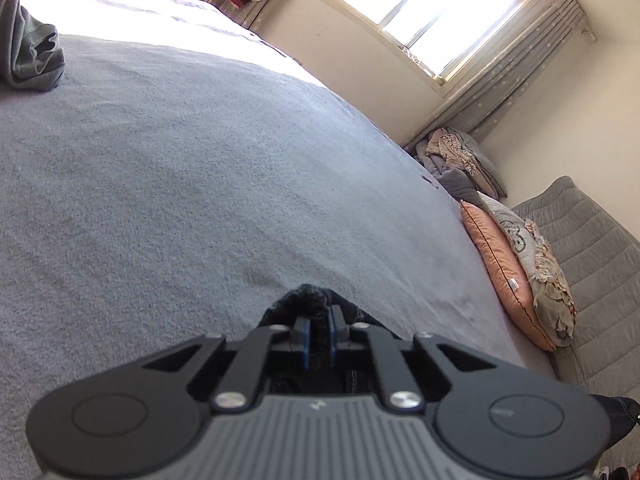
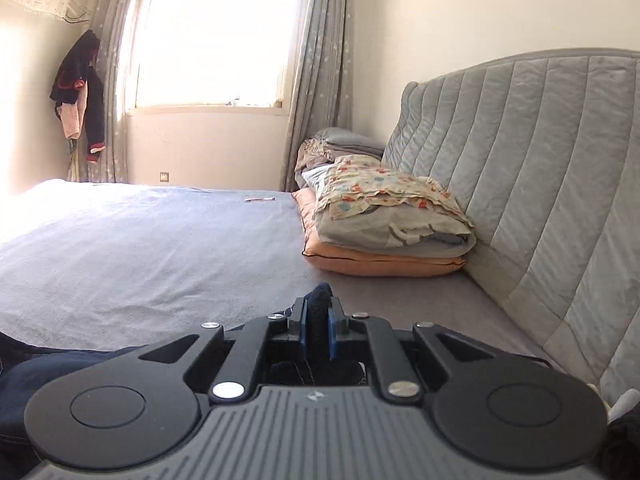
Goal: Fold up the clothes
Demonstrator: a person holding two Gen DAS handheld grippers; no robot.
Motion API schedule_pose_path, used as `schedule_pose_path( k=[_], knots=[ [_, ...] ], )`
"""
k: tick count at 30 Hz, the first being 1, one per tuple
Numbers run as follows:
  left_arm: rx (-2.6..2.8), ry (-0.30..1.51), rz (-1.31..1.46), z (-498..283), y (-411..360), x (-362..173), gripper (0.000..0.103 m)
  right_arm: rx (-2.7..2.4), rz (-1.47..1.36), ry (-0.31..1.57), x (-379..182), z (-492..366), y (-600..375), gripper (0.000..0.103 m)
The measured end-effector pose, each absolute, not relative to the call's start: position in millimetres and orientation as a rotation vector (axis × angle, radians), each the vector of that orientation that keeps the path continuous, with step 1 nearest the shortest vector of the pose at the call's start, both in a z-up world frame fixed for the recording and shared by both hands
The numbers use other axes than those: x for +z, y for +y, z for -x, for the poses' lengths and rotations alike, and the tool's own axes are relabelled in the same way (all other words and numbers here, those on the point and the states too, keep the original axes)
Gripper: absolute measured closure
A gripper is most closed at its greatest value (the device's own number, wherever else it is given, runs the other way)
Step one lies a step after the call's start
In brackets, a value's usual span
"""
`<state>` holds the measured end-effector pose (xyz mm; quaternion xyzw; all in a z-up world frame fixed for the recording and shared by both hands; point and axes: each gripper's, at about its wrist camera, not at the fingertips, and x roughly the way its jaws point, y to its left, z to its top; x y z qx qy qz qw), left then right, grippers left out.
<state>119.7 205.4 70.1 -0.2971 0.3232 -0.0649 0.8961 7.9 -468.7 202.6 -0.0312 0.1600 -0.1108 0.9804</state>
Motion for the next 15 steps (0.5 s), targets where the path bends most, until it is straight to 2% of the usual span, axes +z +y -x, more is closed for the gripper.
schedule_pose_path(
  k=[2, 4, 6, 8, 9, 10, 11, 13, 14, 15],
  knots=[
    [-0.108, 0.682, 0.617, -124, 205, 60, 0.094, -0.277, 0.107, 0.387, 178, -15, -467, 0.089],
    [-0.098, 0.681, 0.666, -125, 212, 51, 0.094, -0.393, 0.159, 0.615, 119, -41, -479, 0.080],
    [-0.097, 0.682, 0.685, -124, 218, 50, 0.094, -0.497, 0.159, 0.875, 60, -65, -496, 0.083],
    [-0.110, 0.677, 0.690, -123, 220, 53, 0.093, -0.474, 0.076, 0.813, 52, -52, -495, 0.082],
    [-0.114, 0.673, 0.699, -122, 221, 54, 0.093, -0.442, -0.017, 0.765, 54, -44, -499, 0.067],
    [-0.114, 0.672, 0.712, -122, 223, 54, 0.093, -0.409, -0.110, 0.716, 57, -36, -504, 0.057],
    [-0.114, 0.673, 0.727, -123, 224, 54, 0.088, -0.406, -0.145, 0.712, 60, -36, -509, 0.043],
    [-0.129, 0.666, 0.762, -123, 225, 52, 0.061, -0.397, -0.176, 0.709, 67, -39, -519, 0.043],
    [-0.137, 0.656, 0.773, -123, 226, 52, 0.030, -0.384, -0.165, 0.707, 71, -43, -522, 0.042],
    [-0.145, 0.646, 0.784, -123, 226, 52, 0.010, -0.359, -0.164, 0.707, 74, -50, -524, 0.041]
  ],
)
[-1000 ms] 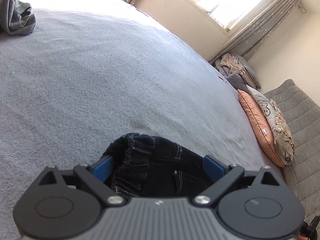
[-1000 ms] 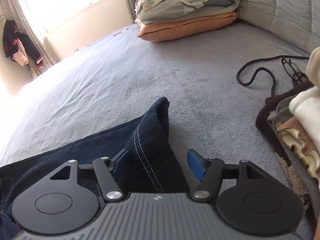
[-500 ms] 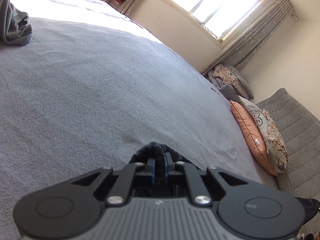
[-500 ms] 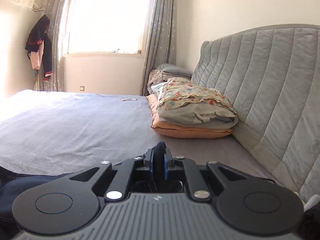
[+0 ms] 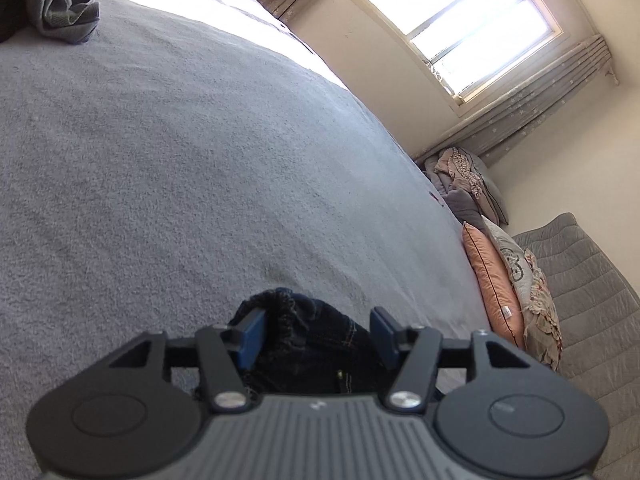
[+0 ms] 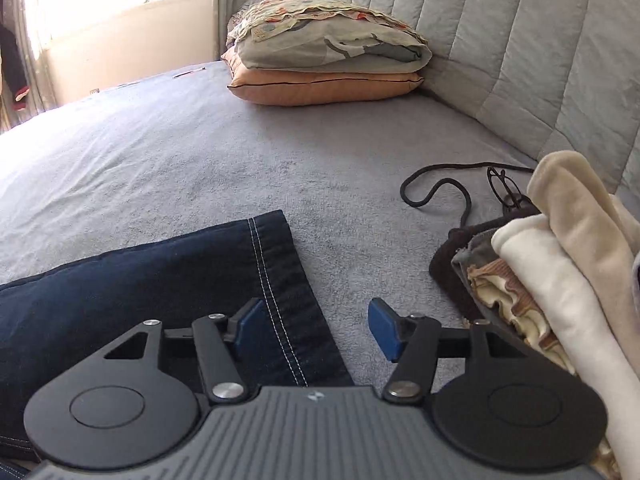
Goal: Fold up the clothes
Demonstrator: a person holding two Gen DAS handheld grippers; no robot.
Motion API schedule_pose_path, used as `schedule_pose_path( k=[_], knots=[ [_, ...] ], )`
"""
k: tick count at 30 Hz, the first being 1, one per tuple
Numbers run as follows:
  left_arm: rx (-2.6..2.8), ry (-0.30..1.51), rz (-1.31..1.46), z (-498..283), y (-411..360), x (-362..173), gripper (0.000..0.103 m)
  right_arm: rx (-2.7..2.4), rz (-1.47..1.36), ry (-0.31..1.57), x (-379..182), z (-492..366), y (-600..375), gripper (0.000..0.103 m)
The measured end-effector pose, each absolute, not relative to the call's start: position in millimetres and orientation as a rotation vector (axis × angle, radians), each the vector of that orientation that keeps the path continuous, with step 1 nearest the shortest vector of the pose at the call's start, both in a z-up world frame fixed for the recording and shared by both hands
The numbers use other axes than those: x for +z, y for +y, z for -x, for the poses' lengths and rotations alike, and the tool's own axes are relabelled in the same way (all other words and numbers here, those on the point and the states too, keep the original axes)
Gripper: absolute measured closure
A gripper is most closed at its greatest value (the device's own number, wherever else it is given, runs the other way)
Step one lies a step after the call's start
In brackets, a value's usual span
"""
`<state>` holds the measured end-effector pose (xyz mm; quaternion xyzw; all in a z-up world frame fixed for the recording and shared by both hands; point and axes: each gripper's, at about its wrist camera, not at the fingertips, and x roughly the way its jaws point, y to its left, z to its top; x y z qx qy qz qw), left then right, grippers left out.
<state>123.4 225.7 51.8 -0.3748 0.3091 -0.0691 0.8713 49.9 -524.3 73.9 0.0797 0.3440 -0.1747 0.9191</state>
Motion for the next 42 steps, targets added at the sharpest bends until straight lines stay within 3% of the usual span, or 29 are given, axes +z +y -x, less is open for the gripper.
schedule_pose_path(
  k=[3, 17, 18, 19, 20, 21, 22, 24, 26, 42],
  knots=[
    [-0.171, 0.634, 0.740, -125, 221, 55, 0.008, -0.269, -0.191, 0.702, 78, -72, -533, 0.036],
    [-0.183, 0.742, 0.455, -140, 194, 58, 0.008, -0.148, -0.228, 0.844, 31, -185, -556, 0.030],
    [-0.176, 0.747, 0.415, -141, 189, 57, 0.011, -0.139, -0.195, 0.838, 31, -186, -551, 0.042],
    [-0.170, 0.752, 0.375, -141, 184, 57, 0.014, -0.131, -0.162, 0.832, 31, -186, -546, 0.046],
    [-0.168, 0.759, 0.326, -141, 177, 57, 0.030, -0.138, -0.133, 0.829, 32, -186, -542, 0.058],
    [-0.156, 0.767, 0.274, -141, 172, 57, 0.048, -0.139, -0.099, 0.818, 33, -183, -539, 0.064],
    [-0.131, 0.775, 0.230, -141, 168, 57, 0.055, -0.140, -0.064, 0.806, 35, -181, -535, 0.066],
    [-0.107, 0.787, 0.204, -142, 169, 55, 0.081, -0.151, -0.038, 0.773, 40, -174, -531, 0.070],
    [-0.102, 0.776, 0.217, -141, 172, 56, 0.092, -0.166, -0.013, 0.733, 47, -168, -526, 0.072],
    [0.028, 0.630, 0.339, -131, 197, 89, 0.095, -0.251, 0.004, 0.342, 162, -121, -489, 0.076]
  ],
)
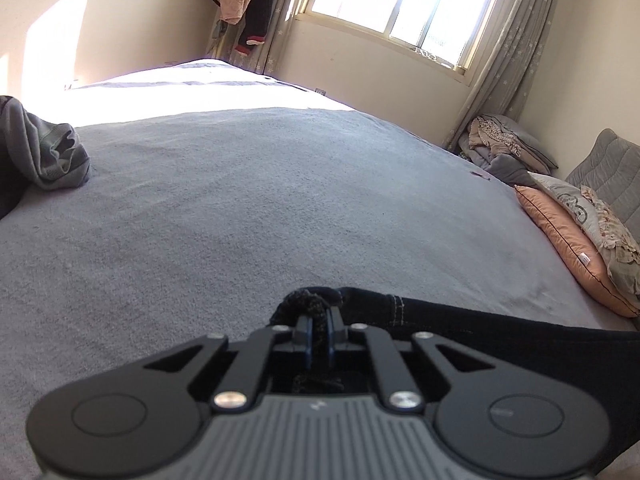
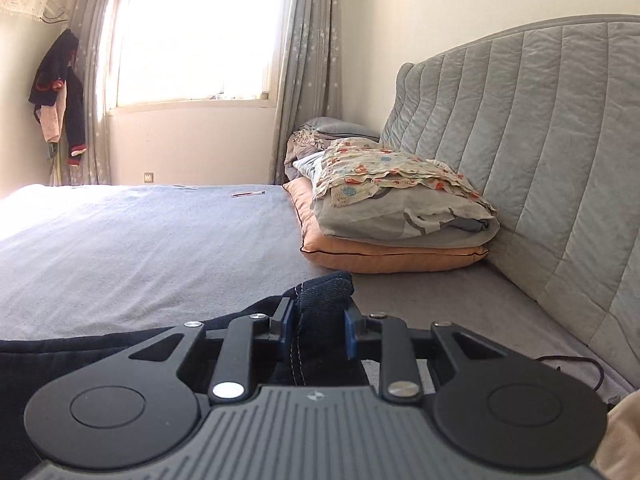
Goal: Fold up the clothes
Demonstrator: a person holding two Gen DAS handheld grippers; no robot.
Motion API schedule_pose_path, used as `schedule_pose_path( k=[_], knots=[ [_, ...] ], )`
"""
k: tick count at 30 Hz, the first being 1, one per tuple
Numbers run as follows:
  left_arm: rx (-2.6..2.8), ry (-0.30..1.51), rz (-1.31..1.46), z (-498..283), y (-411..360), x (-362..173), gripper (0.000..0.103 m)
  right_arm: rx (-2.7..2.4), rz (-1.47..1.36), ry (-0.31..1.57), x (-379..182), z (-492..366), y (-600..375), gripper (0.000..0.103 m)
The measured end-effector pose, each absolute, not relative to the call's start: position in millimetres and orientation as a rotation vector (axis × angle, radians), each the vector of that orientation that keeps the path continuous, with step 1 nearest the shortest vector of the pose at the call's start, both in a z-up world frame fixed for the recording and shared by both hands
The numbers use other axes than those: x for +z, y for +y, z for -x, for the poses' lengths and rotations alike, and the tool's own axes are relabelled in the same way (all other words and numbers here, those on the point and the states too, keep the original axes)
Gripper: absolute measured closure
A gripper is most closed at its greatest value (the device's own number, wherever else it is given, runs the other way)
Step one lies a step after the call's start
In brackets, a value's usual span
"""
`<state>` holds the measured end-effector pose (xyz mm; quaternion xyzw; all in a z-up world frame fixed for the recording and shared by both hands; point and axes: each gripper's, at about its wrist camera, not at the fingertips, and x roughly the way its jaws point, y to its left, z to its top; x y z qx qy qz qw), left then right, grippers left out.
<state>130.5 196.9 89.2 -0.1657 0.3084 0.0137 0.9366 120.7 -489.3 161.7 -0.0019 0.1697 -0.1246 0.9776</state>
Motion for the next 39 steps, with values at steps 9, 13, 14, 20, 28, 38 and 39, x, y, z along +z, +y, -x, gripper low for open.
schedule_pose_path(
  k=[9, 13, 14, 20, 28, 38, 39],
  knots=[
    [0.122, 0.697, 0.388, -138, 212, 64, 0.055, -0.466, 0.067, 0.629, 73, -165, -482, 0.064],
    [0.117, 0.653, 0.470, -124, 225, 85, 0.054, -0.443, -0.094, 0.587, 91, -116, -482, 0.046],
    [0.097, 0.649, 0.481, -120, 223, 89, 0.051, -0.398, -0.186, 0.595, 95, -102, -483, 0.046],
    [-0.118, 0.680, 0.335, -88, 140, 99, 0.035, 0.003, -0.280, 0.732, 100, -45, -409, 0.041],
    [-0.399, 0.830, 0.207, -26, 41, 51, 0.035, 0.408, 0.020, 0.793, 68, -13, -251, 0.048],
    [-0.445, 0.906, -0.117, -13, -1, 26, 0.032, 0.411, 0.133, 0.925, 43, -3, -255, 0.068],
    [-0.457, 0.907, -0.107, -12, 2, 28, 0.032, 0.418, 0.116, 0.921, 46, -2, -261, 0.068]
  ],
)
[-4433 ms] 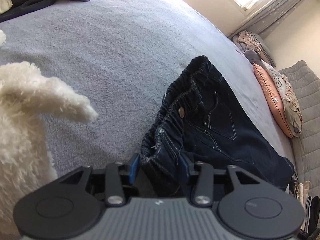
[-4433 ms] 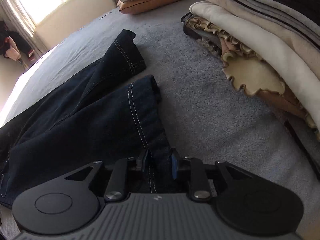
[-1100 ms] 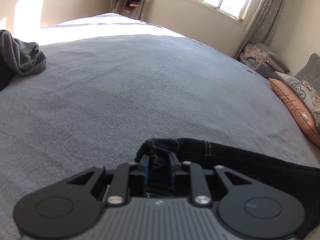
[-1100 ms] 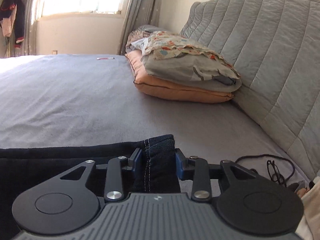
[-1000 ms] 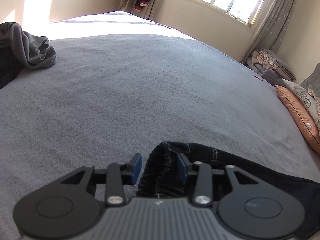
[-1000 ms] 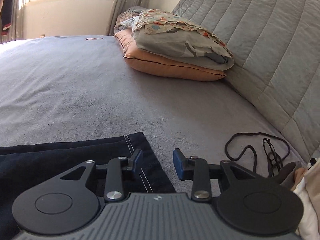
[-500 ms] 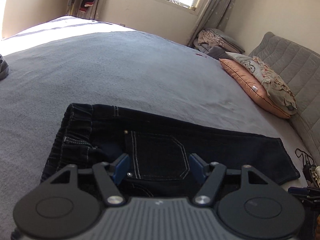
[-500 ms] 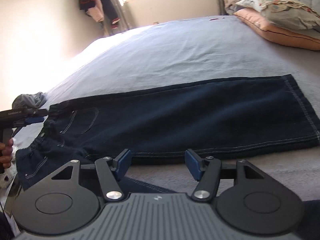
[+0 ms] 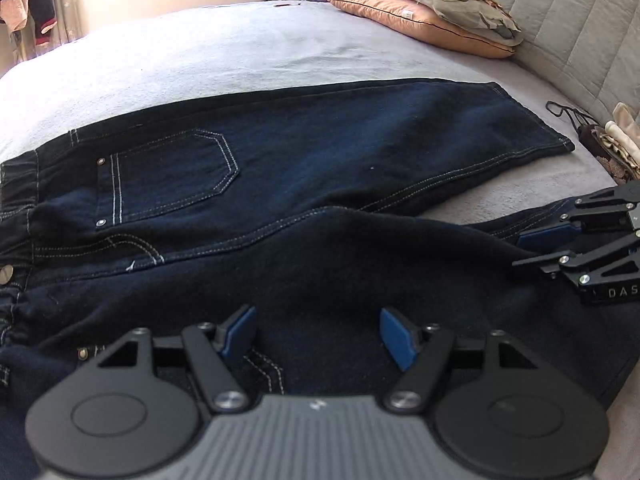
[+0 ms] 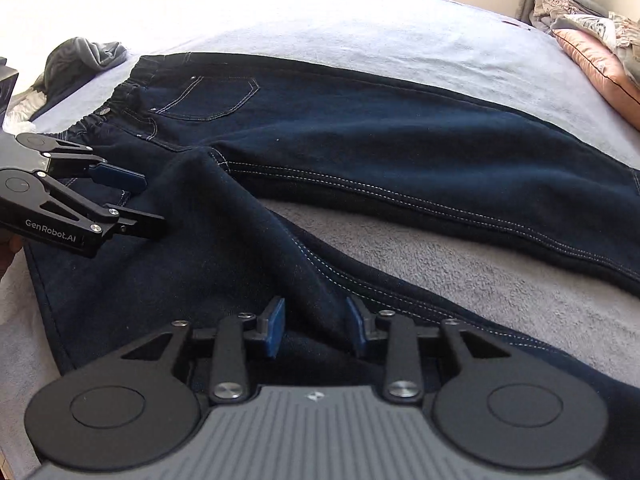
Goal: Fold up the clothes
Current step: 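Smooth the flattened jeans with both grippers, right gripper pressing the leg hem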
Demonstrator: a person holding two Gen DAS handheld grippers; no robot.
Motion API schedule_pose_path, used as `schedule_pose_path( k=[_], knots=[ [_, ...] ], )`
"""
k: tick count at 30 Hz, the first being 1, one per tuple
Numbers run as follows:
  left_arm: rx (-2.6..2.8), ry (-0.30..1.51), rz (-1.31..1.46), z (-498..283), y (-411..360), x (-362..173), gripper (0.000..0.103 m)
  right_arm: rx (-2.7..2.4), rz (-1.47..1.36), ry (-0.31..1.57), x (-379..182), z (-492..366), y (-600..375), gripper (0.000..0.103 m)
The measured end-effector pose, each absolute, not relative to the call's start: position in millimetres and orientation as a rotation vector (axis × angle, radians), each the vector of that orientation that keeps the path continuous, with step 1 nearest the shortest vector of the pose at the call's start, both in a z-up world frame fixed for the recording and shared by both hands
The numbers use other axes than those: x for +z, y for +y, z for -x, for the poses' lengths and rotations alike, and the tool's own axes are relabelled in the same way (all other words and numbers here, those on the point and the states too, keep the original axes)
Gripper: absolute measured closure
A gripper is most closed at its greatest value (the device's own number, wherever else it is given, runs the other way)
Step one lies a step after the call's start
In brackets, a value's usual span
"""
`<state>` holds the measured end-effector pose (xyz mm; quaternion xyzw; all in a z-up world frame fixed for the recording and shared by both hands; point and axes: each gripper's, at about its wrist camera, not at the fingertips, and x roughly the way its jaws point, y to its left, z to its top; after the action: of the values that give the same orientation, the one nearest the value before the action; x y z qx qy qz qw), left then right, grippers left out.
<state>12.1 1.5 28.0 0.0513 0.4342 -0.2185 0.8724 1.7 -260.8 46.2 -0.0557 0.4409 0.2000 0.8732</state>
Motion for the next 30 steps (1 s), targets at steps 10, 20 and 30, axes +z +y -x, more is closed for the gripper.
schedule_pose_path(
  k=[10, 20, 30],
  knots=[
    [-0.467, 0.878, -0.040, -7, 19, 42, 0.027, -0.280, 0.072, 0.784, 81, 25, -434, 0.046],
    [-0.493, 0.917, -0.006, -6, 10, 32, 0.027, -0.250, -0.286, 0.803, 53, 66, -513, 0.063],
    [-0.440, 0.893, 0.010, -5, 26, 41, 0.023, -0.198, -0.271, 0.382, 143, 136, -493, 0.099]
  ],
)
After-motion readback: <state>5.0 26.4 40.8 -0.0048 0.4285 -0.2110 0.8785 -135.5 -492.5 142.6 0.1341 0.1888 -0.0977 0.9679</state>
